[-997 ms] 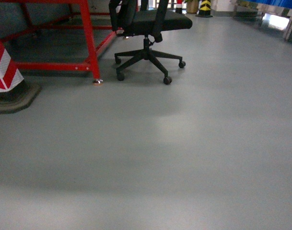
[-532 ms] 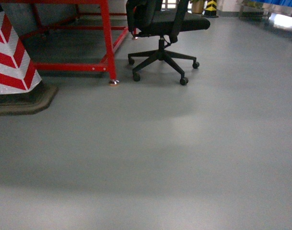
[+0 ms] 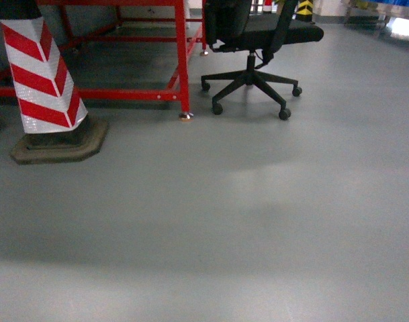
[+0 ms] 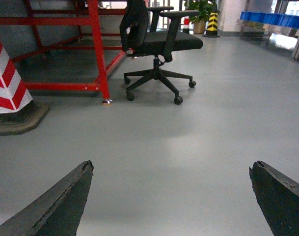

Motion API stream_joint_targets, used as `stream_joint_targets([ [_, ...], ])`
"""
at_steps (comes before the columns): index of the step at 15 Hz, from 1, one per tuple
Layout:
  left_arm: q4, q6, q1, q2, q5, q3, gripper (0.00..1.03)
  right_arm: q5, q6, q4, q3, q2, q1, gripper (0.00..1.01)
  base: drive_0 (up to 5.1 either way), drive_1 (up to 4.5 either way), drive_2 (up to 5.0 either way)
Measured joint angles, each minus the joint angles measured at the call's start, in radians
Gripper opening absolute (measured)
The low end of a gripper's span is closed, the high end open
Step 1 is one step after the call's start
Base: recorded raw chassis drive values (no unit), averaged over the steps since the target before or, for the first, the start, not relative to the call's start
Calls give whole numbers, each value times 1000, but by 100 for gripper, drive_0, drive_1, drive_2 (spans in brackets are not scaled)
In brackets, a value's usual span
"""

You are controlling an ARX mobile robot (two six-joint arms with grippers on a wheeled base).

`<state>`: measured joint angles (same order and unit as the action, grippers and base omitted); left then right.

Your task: Pick capacitor and pack into box

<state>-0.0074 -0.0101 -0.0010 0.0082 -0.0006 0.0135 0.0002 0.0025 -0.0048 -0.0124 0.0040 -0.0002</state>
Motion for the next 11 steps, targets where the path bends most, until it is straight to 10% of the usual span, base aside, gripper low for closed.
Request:
stream_joint_targets([
  [11,1,0,0,0,0,0,44,0,0,-1,0,0,0,98,-499,238,238],
])
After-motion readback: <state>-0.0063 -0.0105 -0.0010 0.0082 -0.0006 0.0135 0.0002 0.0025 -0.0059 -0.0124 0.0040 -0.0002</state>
